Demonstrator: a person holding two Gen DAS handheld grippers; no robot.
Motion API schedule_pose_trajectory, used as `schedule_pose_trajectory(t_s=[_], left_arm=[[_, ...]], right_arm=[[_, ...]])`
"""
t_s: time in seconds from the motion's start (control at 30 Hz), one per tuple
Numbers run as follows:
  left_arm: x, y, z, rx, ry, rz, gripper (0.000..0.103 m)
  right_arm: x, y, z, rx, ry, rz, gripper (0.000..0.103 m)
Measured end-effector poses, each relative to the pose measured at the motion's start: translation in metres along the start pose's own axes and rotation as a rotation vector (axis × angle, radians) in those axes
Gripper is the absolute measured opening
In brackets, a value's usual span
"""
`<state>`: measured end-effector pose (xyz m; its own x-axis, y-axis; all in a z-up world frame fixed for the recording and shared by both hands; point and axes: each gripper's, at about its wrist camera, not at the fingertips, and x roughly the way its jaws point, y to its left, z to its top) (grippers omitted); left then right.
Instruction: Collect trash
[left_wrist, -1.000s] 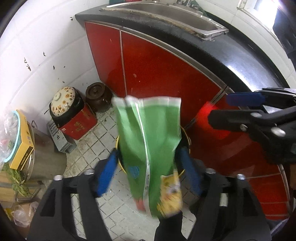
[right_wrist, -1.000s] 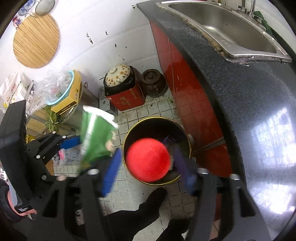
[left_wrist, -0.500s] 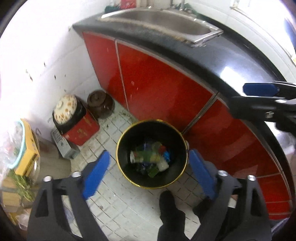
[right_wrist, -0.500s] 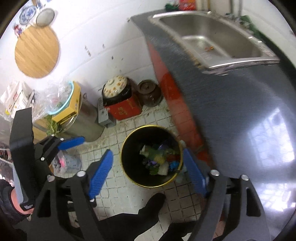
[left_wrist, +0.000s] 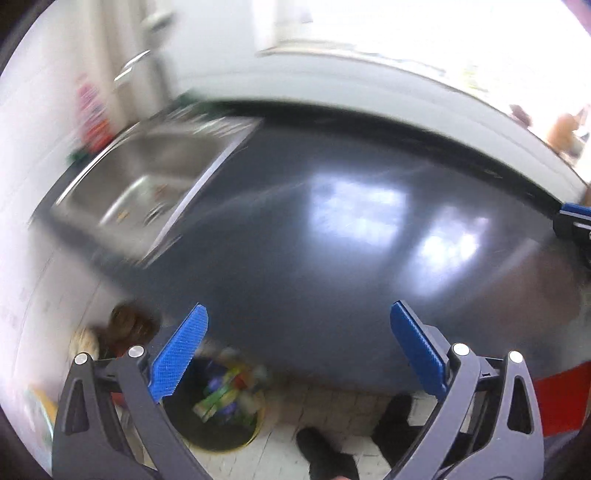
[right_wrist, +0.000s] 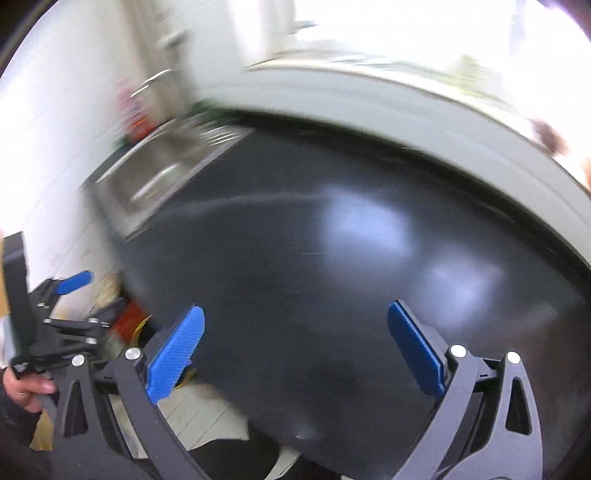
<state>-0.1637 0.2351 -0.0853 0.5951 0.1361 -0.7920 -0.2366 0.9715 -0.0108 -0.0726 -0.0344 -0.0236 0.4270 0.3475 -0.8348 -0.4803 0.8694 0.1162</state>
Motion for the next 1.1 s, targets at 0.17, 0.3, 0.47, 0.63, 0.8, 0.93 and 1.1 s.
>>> schedule_pose_trajectory(t_s=[0.17, 0.3, 0.47, 0.63, 0.8, 0.93, 1.1], left_arm=[[0.012, -0.088, 0.048, 0.11, 0.02, -0.094, 0.096], [0.017, -0.145, 0.07, 0.167, 0.006, -0.133, 0.096], [0.03, -0.181, 0.08, 0.216, 0.029, -0.131, 0.096], [0.033, -0.191, 0.078, 0.233, 0.045, -0.127, 0.096], [0.036, -0.191, 0.079, 0.227, 0.051, -0.122, 0.096], [0.035, -0.189, 0.08, 0.227, 0.051, -0.121, 0.096], [0.033, -0.187, 0.079, 0.231, 0.049, -0.12, 0.096]], right_arm=[[-0.032, -0.093, -0.016, 0.177, -0.036, -0.148, 0.096], [-0.043, -0.132, -0.028, 0.243, -0.048, -0.199, 0.096], [-0.04, -0.156, -0.033, 0.271, -0.055, -0.214, 0.096], [-0.044, -0.166, -0.035, 0.27, -0.069, -0.208, 0.096], [-0.045, -0.165, -0.032, 0.266, -0.074, -0.199, 0.096], [-0.044, -0.162, -0.032, 0.255, -0.07, -0.197, 0.096], [-0.044, -0.161, -0.032, 0.255, -0.069, -0.193, 0.096]])
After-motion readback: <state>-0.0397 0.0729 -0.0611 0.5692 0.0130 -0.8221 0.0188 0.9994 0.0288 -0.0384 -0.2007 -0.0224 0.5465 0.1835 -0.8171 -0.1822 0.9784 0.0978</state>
